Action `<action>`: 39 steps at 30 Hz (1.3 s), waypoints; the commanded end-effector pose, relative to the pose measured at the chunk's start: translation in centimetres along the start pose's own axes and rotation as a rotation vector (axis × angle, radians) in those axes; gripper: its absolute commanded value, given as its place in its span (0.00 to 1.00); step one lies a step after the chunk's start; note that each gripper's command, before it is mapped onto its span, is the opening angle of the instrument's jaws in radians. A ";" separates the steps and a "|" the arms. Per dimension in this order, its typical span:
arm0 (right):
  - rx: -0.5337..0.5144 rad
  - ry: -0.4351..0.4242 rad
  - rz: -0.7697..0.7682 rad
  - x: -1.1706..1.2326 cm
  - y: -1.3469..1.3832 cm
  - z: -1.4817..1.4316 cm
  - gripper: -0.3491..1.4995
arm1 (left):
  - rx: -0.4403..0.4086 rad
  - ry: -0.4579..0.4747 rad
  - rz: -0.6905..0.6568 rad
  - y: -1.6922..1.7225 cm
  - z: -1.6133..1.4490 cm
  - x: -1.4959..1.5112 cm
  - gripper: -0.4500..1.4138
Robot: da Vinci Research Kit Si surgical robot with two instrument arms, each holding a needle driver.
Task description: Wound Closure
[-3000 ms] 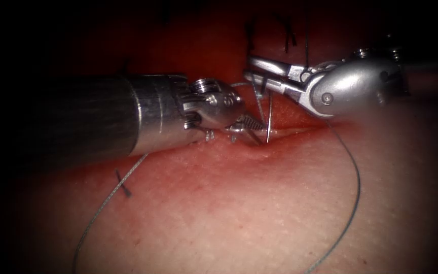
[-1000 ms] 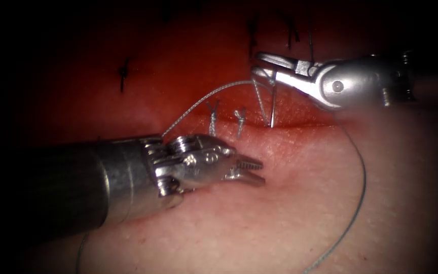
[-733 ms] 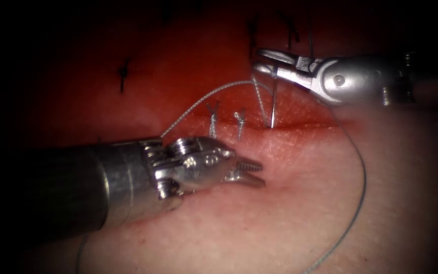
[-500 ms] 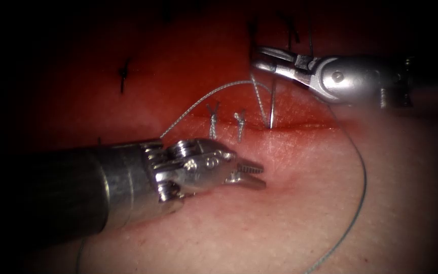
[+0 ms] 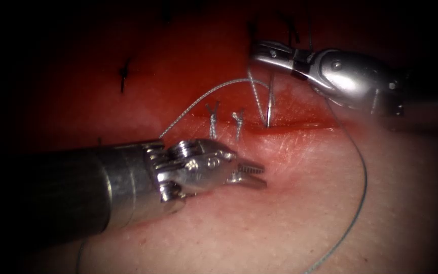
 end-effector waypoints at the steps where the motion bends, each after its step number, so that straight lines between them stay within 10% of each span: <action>1: 0.007 -0.005 0.023 0.00 -0.03 0.10 0.00 | 0.001 0.001 0.002 -0.04 0.06 0.04 0.33; 39: 0.144 -0.156 0.800 -0.05 -0.16 0.17 0.00 | -0.004 0.001 0.007 -0.07 0.00 -0.02 0.33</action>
